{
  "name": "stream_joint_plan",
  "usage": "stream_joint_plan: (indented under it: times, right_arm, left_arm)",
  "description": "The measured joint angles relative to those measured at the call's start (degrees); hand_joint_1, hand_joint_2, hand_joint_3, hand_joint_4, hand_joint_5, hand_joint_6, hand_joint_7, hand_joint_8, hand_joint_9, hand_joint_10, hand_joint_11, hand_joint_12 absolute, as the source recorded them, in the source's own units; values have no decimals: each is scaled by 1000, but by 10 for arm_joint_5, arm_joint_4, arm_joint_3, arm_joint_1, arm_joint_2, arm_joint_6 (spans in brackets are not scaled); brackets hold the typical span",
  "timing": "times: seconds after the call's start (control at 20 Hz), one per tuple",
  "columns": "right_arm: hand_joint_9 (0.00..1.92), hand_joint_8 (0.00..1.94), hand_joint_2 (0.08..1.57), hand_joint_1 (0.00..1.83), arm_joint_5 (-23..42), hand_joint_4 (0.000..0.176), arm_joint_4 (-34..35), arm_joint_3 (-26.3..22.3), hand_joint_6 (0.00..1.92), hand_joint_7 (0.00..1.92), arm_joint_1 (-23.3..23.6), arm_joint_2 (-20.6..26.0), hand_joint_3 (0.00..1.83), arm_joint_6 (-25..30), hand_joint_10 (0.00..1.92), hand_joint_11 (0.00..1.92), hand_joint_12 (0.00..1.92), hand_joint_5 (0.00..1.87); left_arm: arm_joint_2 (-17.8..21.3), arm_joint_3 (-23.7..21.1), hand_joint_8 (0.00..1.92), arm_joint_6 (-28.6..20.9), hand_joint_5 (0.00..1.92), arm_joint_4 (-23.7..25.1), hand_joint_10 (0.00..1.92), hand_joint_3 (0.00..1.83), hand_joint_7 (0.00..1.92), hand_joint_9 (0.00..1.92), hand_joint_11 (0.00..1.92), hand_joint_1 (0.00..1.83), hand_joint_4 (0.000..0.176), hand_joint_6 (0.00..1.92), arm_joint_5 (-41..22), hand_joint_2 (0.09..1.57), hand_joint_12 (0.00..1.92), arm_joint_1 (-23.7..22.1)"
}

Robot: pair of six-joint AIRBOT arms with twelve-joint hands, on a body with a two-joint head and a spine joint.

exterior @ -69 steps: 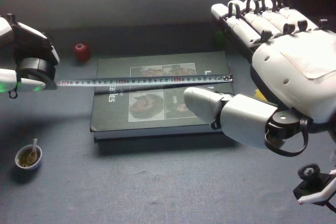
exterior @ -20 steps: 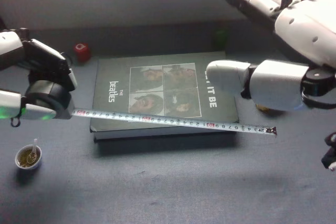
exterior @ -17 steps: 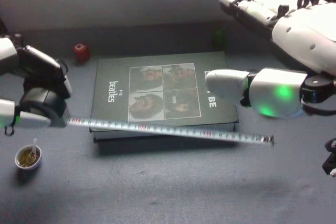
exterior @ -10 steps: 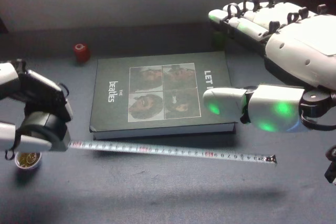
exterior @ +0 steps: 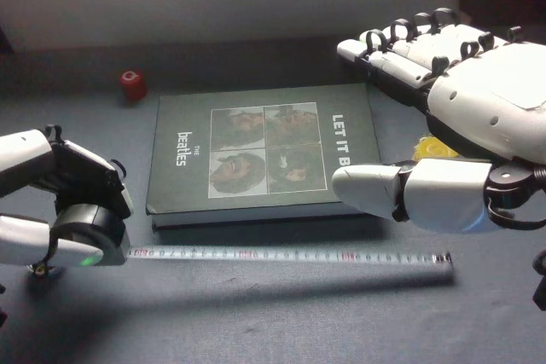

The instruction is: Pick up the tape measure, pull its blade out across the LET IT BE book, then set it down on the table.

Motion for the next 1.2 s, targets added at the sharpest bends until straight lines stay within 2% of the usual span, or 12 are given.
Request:
stream_joint_plan:
  times: [0.2, 0.35, 0.6, 0.8, 1.0, 1.05, 1.1, 1.15, 1.2]
  right_arm:
    - [0, 0, 1123, 27, -12, 0, -6, 5, 0, 0, -7, 0, 0, 0, 0, 0, 256, 0]
    - [0, 0, 1121, 33, -14, 0, -13, 5, 0, 0, -11, -1, 0, 0, 0, 0, 258, 0]
    - [0, 0, 1122, 35, -10, 0, -15, 5, 0, 0, -11, -2, 0, 0, 0, 0, 213, 0]
    - [0, 0, 1127, 34, -5, 0, -19, 5, 0, 0, -15, -2, 1, 0, 0, 0, 216, 0]
    - [0, 0, 1128, 32, 5, 0, -24, 5, 0, 0, -21, -7, 1, 1, 0, 0, 238, 0]
    - [0, 0, 1128, 32, 6, 0, -28, 5, 0, 0, -24, -7, 1, 0, 0, 0, 238, 0]
    - [0, 0, 1128, 32, 8, 0, -29, 5, 0, 0, -24, -7, 1, 0, 0, 0, 238, 0]
    - [0, 0, 1128, 32, 10, 0, -29, 5, 0, 0, -24, -7, 1, 0, 0, 0, 237, 0]
    - [0, 0, 1129, 32, 10, 0, -28, 5, 0, 0, -24, -7, 2, 0, 0, 0, 237, 0]
  left_arm:
    - [0, -5, 953, 26, 1022, -22, 1250, 0, 1006, 914, 804, 1379, 0, 746, 43, 1098, 1125, -25]
    - [-3, -5, 962, 30, 1027, -50, 1253, 0, 1002, 912, 806, 1379, 0, 733, 45, 1098, 1124, -27]
    - [-4, -7, 950, 21, 1016, -55, 1251, 0, 1012, 910, 791, 1379, 0, 750, 49, 1098, 1156, -28]
    - [-12, -7, 933, 18, 1005, -59, 1253, 0, 1029, 901, 780, 1378, 0, 766, 41, 1099, 1153, -12]
    - [-16, -6, 862, 16, 943, -52, 1227, 0, 1065, 899, 755, 1376, 0, 887, 36, 1102, 1078, -2]
    - [-16, -5, 896, 16, 943, -49, 744, 3, 1087, 930, 745, 1263, 0, 929, 36, 1098, 1023, -2]
    - [-16, -5, 897, 16, 913, -46, 443, 0, 1090, 987, 738, 1236, 0, 989, 34, 1107, 956, -2]
    - [-16, -5, 901, 17, 878, -43, 270, 2, 1080, 1021, 727, 1224, 0, 1059, 34, 1115, 895, -1]
    - [-16, -5, 403, 19, 921, -41, 158, 1, 1013, 1025, 702, 1083, 28, 1054, 34, 1129, 838, 0]
